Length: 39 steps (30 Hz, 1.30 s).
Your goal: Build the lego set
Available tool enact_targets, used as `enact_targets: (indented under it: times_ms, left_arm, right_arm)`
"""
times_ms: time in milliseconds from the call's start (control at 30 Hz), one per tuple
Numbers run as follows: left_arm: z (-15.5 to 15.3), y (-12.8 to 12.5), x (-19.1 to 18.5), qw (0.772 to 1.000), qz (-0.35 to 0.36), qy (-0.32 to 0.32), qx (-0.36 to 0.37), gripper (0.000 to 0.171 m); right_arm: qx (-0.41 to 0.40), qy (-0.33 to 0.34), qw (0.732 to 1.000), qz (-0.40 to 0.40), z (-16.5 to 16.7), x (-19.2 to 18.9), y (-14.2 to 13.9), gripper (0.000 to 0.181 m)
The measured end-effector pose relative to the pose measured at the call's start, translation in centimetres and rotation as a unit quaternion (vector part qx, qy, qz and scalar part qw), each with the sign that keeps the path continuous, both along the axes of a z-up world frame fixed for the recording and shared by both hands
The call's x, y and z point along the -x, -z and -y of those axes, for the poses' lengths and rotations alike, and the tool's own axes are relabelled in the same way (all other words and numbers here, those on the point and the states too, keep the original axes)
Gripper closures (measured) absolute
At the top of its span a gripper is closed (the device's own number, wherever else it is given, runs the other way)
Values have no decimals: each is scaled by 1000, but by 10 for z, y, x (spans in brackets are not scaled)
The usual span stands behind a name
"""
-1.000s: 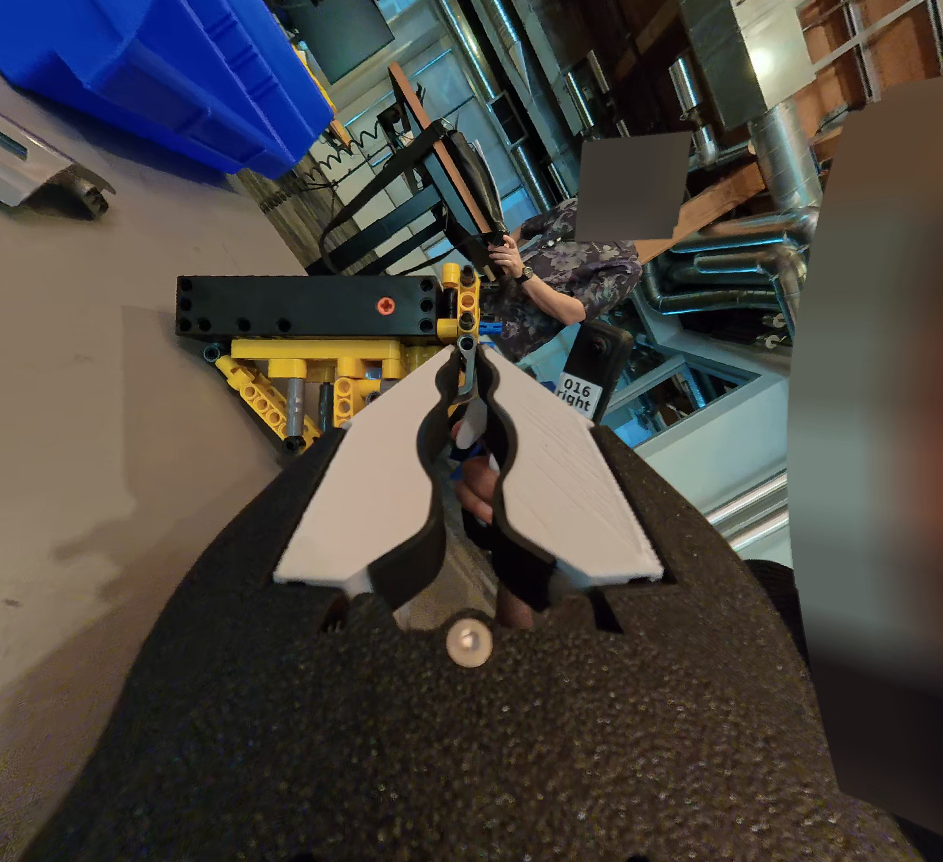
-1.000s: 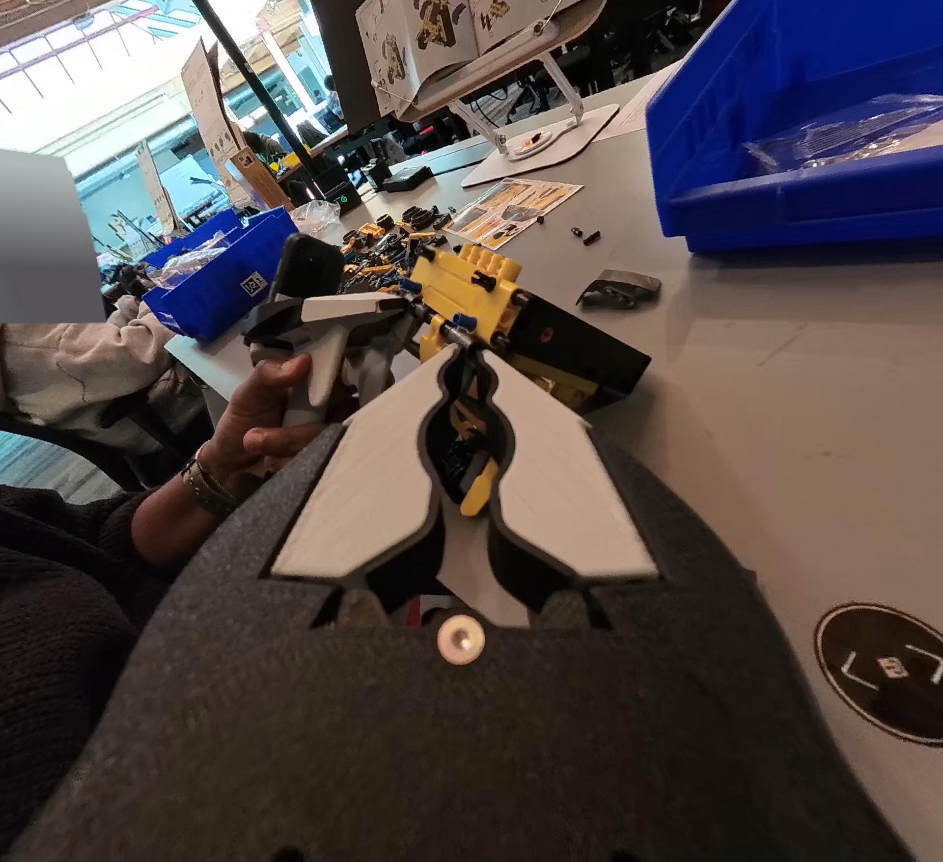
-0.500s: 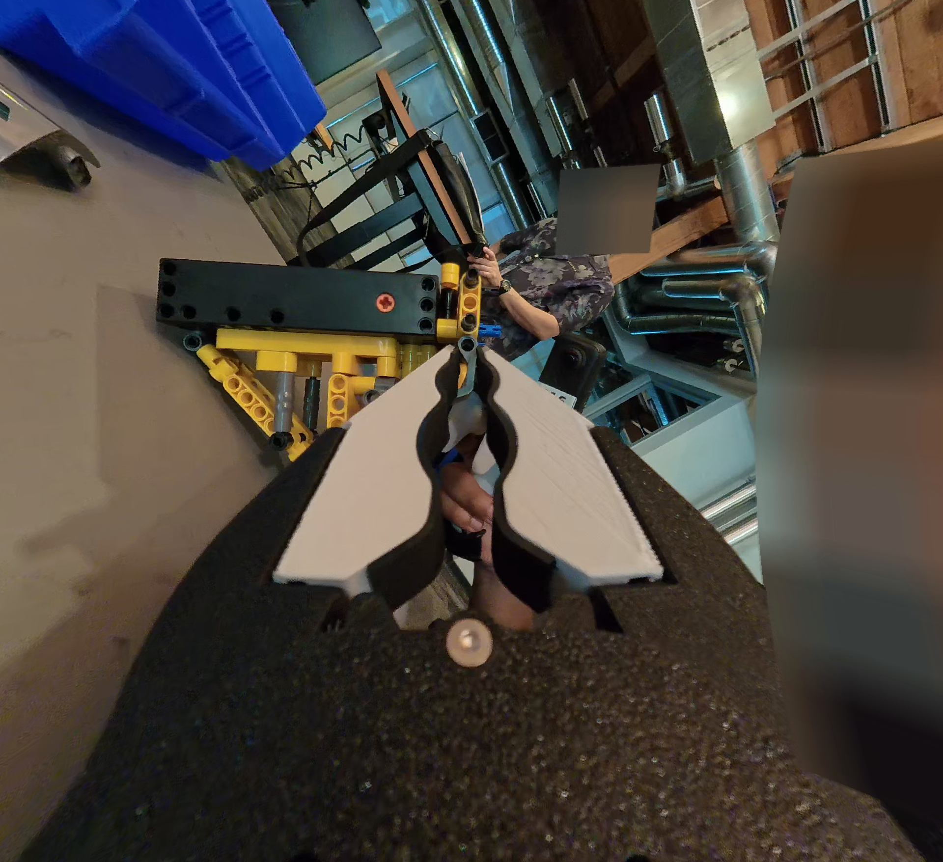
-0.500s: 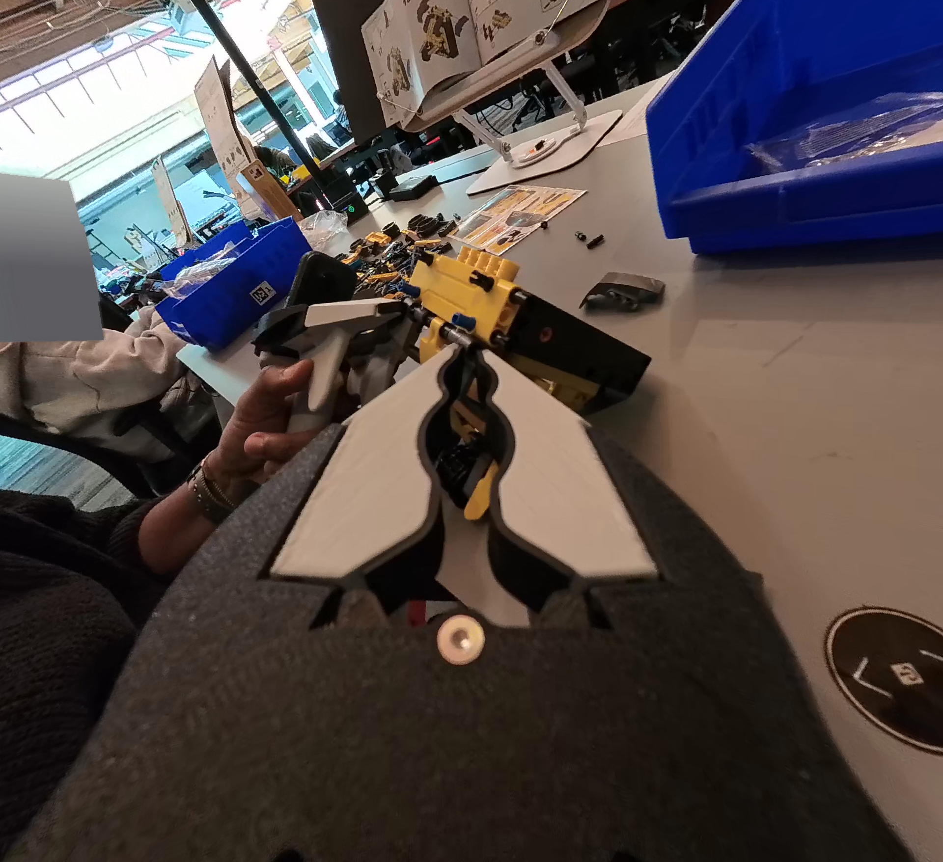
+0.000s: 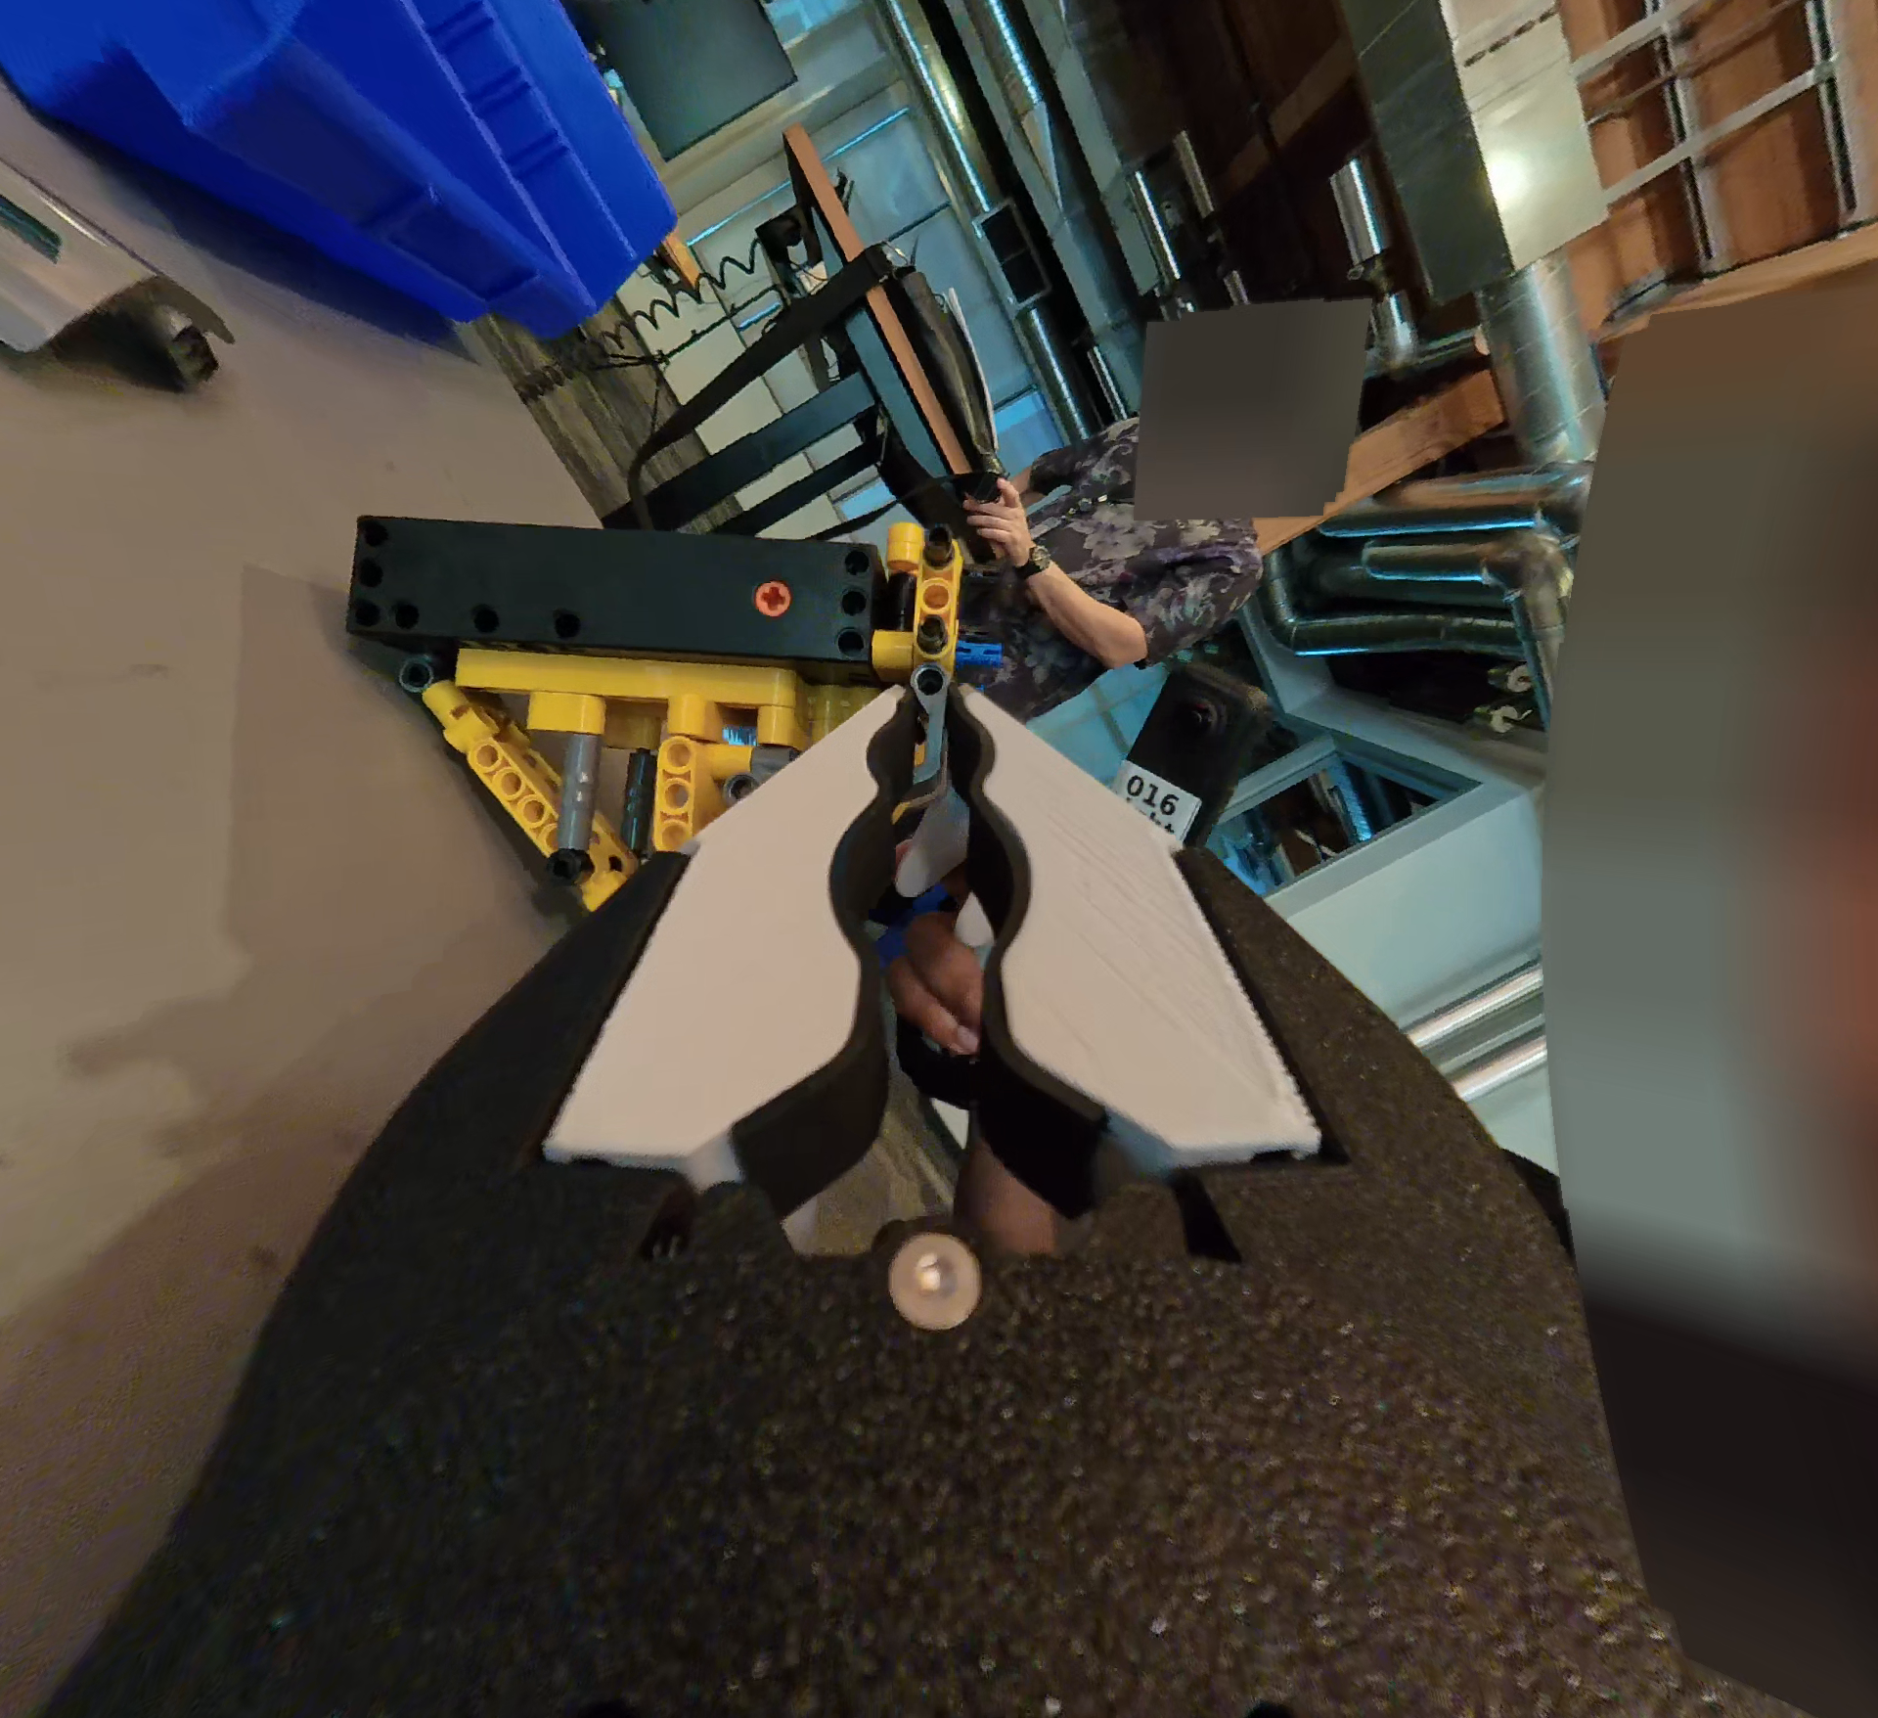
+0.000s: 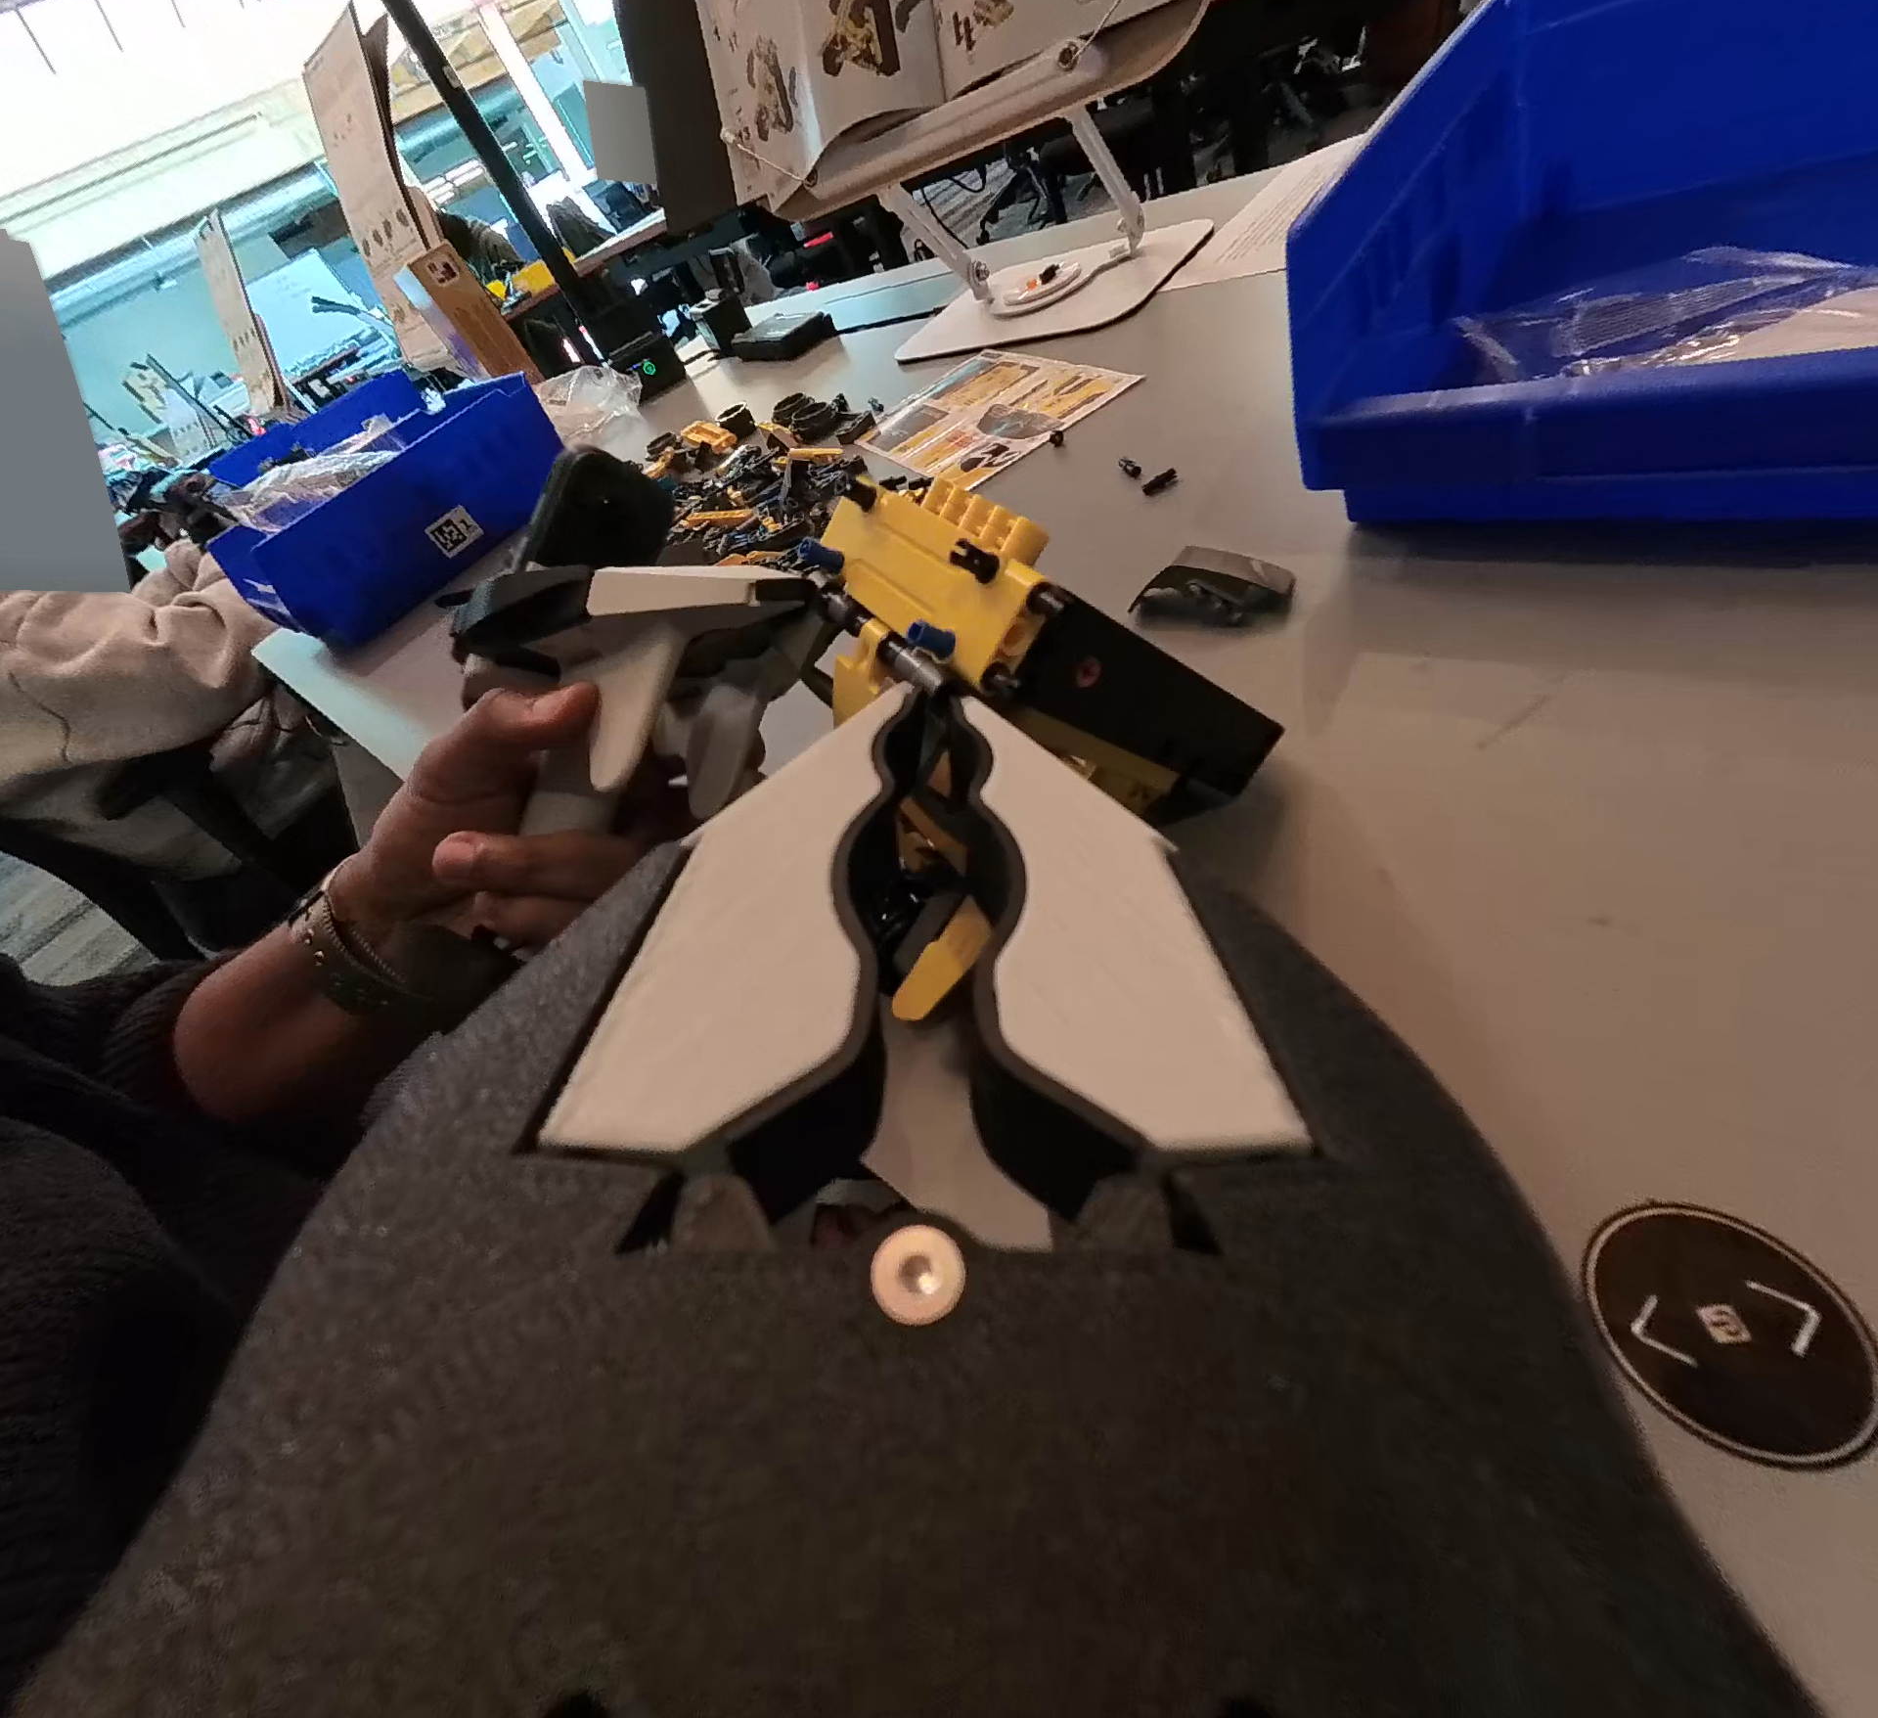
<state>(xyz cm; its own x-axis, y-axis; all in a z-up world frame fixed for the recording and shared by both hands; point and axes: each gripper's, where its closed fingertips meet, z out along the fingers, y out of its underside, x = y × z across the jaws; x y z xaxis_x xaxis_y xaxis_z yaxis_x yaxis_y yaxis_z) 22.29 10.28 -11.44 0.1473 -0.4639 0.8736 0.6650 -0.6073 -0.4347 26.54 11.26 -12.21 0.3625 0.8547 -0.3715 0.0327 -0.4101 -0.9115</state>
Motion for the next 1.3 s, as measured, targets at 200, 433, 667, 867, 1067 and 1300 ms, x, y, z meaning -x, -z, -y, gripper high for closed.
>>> enact_targets:
  times_ms: [200,433,667,867,1067,1300]
  left_arm:
    - [0,0,0,1000,3,3,-2,166]
    - [1,1,-3,998,-50,16,-22,166]
    - [1,1,-4,998,-49,19,-31,166]
    - [0,0,-4,998,-52,-4,-31,166]
    - [0,1,-3,999,-45,-14,-25,166]
    - [1,0,-2,999,-33,15,-23,166]
  right_arm:
    - [7,1,1000,-6,0,0,0,178]
    - [57,-20,997,-38,-1,-1,1,178]
    - [89,-27,994,-64,-3,-2,1,178]
    - [108,-28,990,-82,-3,-1,1,177]
    - [105,-29,991,-80,-3,0,1,177]
    - [83,-29,994,-67,-3,0,0,177]
